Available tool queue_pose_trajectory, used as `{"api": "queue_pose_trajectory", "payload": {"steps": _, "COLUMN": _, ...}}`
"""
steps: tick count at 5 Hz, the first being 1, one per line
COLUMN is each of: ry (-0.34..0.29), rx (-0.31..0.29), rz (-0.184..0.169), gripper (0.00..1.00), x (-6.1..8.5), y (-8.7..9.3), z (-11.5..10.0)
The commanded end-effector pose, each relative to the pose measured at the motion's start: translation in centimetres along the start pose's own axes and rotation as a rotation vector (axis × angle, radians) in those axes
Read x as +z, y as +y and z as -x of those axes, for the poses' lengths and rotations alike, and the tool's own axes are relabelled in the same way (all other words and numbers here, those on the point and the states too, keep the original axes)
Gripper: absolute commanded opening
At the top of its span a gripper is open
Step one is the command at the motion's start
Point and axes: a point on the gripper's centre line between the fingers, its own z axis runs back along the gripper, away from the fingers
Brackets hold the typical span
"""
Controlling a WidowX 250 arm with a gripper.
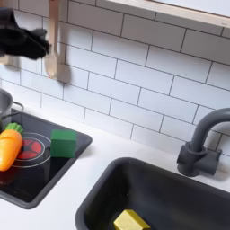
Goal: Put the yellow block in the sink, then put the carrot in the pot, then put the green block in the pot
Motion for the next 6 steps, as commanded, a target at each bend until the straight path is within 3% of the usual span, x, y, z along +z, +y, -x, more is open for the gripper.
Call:
{"api": "queue_pose_trajectory", "payload": {"steps": 1, "ry": -0.051, "rx": 0.034, "rz": -0.012, "gripper": 1.00, "x": -1.2, "y": 0.3, "z": -1.6}}
{"api": "queue_pose_trajectory", "payload": {"steps": 2, "ry": -0.085, "rx": 0.034, "rz": -0.026, "gripper": 1.00, "x": -1.3, "y": 0.8, "z": -2.9}}
{"api": "queue_pose_trajectory", "payload": {"steps": 3, "ry": -0.103, "rx": 0.054, "rz": -0.033, "gripper": 0.00, "x": -1.6, "y": 0.9, "z": -3.5}}
{"api": "queue_pose_trajectory", "payload": {"steps": 4, "ry": -0.097, "rx": 0.075, "rz": -0.056, "gripper": 0.00, "x": -2.1, "y": 1.5, "z": -3.5}}
{"api": "queue_pose_trajectory", "payload": {"steps": 6, "ry": -0.096, "rx": 0.061, "rz": -0.085, "gripper": 0.00, "x": -3.1, "y": 2.4, "z": -3.7}}
